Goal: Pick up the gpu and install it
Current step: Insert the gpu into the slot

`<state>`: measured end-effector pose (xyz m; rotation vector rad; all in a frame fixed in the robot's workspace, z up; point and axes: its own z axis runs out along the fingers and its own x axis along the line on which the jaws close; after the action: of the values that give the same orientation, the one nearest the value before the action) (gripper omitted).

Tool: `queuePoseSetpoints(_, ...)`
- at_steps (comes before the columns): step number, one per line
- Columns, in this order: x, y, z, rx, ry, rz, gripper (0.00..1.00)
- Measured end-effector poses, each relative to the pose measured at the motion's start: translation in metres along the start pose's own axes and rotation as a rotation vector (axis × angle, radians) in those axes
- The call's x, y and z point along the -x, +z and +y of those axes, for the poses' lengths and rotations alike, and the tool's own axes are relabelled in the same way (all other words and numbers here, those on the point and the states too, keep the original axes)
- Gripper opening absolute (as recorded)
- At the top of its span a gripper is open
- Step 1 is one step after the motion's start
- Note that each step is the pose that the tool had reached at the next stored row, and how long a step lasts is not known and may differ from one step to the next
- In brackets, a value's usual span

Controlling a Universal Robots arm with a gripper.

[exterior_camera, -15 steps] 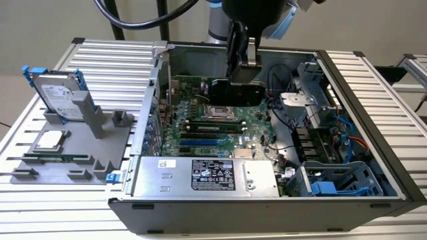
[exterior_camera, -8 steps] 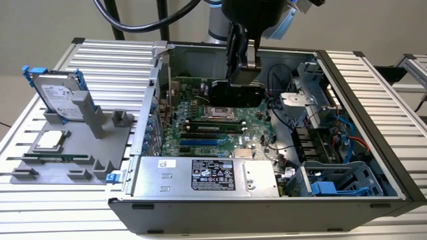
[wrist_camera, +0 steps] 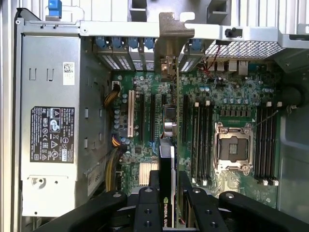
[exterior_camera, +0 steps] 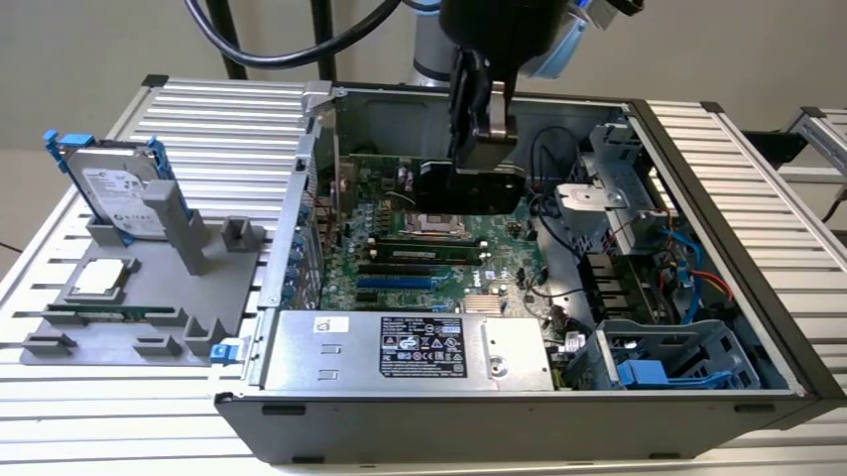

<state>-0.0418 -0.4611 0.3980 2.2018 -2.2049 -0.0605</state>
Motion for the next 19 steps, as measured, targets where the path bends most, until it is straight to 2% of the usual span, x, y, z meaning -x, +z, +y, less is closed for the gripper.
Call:
queuePoseSetpoints(9,0.0035,0.0057,-0.0002,-0.0026,0.008,0.0021,0.00)
queuePoseSetpoints(15,0.0088,0.0073,-0.0003,-0.0031,0.020,0.0017,0.00)
queuePoseSetpoints(19,0.0089,0.0073,-0.0003,-0.0031,0.021,0.0017,0.00)
